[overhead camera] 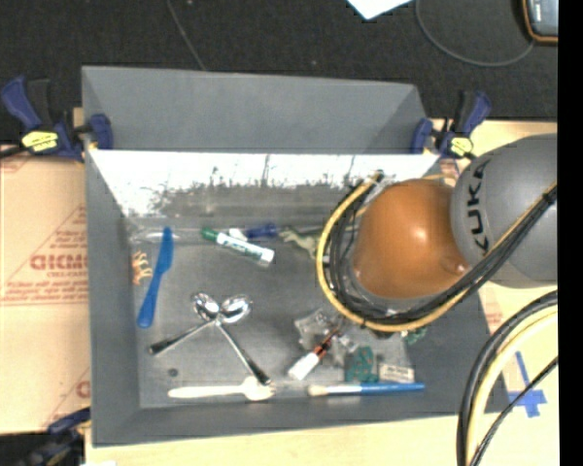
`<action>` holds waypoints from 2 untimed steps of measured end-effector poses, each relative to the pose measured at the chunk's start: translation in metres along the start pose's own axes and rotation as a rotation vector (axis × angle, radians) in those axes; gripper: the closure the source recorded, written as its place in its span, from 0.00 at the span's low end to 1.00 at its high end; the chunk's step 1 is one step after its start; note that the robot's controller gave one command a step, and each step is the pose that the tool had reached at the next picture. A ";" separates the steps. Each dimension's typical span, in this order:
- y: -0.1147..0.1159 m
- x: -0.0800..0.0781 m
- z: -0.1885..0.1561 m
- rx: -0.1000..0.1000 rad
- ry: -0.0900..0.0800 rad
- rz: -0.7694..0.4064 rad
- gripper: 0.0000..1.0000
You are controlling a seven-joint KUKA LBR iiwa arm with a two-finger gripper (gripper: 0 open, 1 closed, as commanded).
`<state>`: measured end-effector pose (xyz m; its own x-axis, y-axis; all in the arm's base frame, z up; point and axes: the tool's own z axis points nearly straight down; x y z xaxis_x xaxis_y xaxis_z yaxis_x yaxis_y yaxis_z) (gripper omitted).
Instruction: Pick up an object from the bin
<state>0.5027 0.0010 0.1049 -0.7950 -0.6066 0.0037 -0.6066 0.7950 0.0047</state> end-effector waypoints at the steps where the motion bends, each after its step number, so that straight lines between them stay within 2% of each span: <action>1: 0.000 0.000 -0.044 0.001 -0.001 0.002 1.00; 2: -0.002 -0.002 -0.060 0.007 -0.010 0.005 1.00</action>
Offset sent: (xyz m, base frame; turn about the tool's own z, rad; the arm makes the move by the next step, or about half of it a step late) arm 0.0015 -0.0002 0.0578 0.0013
